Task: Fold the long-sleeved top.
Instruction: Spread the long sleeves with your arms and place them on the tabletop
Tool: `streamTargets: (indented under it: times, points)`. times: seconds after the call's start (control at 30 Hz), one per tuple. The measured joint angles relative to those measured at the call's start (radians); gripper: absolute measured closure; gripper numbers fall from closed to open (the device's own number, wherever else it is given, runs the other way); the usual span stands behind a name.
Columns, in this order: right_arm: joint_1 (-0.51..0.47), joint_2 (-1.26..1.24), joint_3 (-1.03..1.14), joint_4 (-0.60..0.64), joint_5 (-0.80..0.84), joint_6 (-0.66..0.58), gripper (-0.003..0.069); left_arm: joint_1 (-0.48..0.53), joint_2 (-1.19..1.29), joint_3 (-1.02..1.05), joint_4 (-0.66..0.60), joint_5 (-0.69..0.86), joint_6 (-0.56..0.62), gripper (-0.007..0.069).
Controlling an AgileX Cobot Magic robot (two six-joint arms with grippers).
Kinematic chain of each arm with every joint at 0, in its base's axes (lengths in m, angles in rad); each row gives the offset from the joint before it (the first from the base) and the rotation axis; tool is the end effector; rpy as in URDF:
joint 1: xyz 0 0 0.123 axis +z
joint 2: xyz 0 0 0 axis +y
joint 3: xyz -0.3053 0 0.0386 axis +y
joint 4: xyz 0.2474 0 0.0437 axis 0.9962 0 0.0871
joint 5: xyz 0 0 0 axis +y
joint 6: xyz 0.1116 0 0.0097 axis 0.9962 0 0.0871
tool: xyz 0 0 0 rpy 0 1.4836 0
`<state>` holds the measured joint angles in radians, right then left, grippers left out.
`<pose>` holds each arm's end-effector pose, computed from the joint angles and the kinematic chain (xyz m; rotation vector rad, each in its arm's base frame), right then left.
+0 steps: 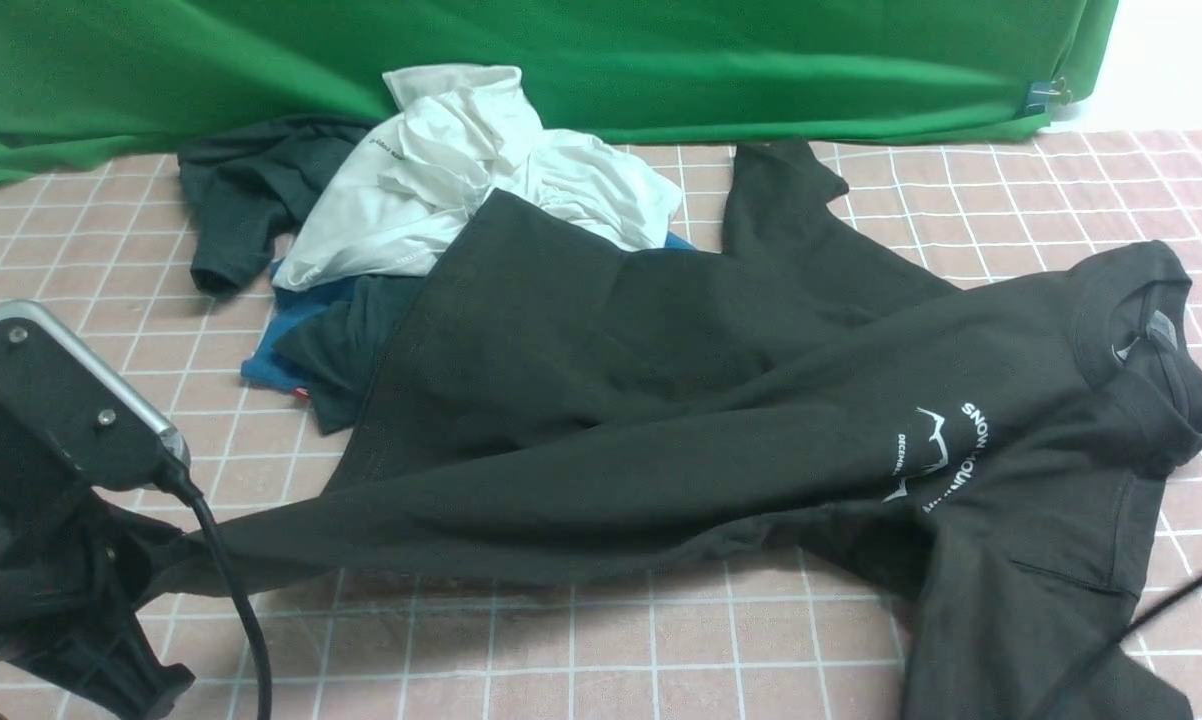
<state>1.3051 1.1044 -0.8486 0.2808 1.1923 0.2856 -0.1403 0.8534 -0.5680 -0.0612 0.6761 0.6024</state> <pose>0.0172 0.1731 0.2872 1.3851 -2.7175 -0.5212 0.1478 -0.0252 0.2649 0.8496 2.2960 0.1372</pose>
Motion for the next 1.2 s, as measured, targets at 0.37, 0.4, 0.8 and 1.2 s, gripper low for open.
streamTargets:
  times: [0.37,0.4,0.8,1.2]
  points:
    - [0.178,-0.016,-0.004,0.141,0.018,-0.010,0.0551,0.000,-0.003,0.000,0.040,0.019,0.000,0.0611]
    - [0.177,-0.021,-0.005,0.144,0.019,-0.015,0.0551,0.000,-0.007,0.000,0.047,0.029,0.000,0.0611]
    - [0.178,-0.120,-0.119,0.285,-0.019,-0.273,0.0551,0.000,-0.103,-0.009,0.116,0.130,0.000,0.0611]
    - [0.208,-0.159,-0.205,0.508,0.022,-0.315,0.0551,0.000,-0.103,-0.009,0.094,0.284,0.022,0.0611]
